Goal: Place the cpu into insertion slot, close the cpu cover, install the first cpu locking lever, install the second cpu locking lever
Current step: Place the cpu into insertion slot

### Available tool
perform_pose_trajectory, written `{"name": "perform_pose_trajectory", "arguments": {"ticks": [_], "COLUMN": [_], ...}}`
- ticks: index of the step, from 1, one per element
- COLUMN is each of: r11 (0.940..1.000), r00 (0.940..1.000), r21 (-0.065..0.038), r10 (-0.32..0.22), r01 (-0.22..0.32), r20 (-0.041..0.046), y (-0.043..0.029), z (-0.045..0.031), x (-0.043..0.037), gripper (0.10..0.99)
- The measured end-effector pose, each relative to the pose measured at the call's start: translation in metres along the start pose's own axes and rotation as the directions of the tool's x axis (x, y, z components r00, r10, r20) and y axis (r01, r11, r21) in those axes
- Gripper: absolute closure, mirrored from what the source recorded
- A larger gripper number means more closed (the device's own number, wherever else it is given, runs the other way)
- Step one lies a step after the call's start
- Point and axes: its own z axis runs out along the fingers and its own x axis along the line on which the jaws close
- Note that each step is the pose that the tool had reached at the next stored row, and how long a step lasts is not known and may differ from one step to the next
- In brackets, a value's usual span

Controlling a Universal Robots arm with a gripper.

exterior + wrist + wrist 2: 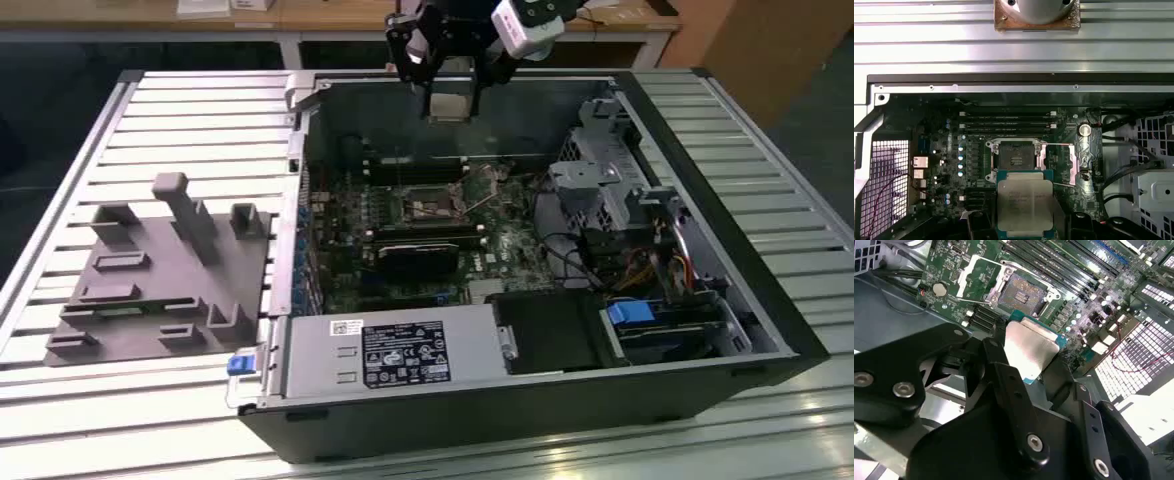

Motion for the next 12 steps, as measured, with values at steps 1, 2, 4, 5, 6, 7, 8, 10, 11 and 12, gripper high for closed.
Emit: {"name": "perform_pose_trajectory", "arguments": {"ticks": [1,2,4,5,6,7,8,10,11,12], "r11": [1.0000,1.0000,1.0000,1.0000,1.0000,1.0000,1.0000,1.0000,1.0000,1.0000], "r00": [1.0000,1.0000,1.0000,1.0000,1.0000,1.0000,1.0000,1.0000,1.0000,1.0000], "r21": [0.000,0.000,0.000,0.000,0.000,0.000,0.000,0.000,0.000,0.000], "r10": [0.000,0.000,0.000,0.000,0.000,0.000,0.000,0.000,0.000,0.000], "r01": [0.000,0.000,0.000,0.000,0.000,0.000,0.000,0.000,0.000,0.000], "r20": [0.0000,0.0000,0.0000,0.0000,0.0000,0.0000,0.0000,0.0000,0.0000,0.0001], "y": [0.0000,0.0000,0.0000,0.0000,0.0000,0.0000,0.0000,0.0000,0.0000,0.0000], "z": [0.0000,0.0000,0.0000,0.0000,0.0000,0.0000,0.0000,0.0000,0.0001,0.0005], "x": [0.0000,0.0000,0.0000,0.0000,0.0000,0.0000,0.0000,0.0000,0.0000,0.0000], "gripper": [0.549,0.549,0.549,0.549,0.549,0.549,0.549,0.549,0.549,0.549]}}
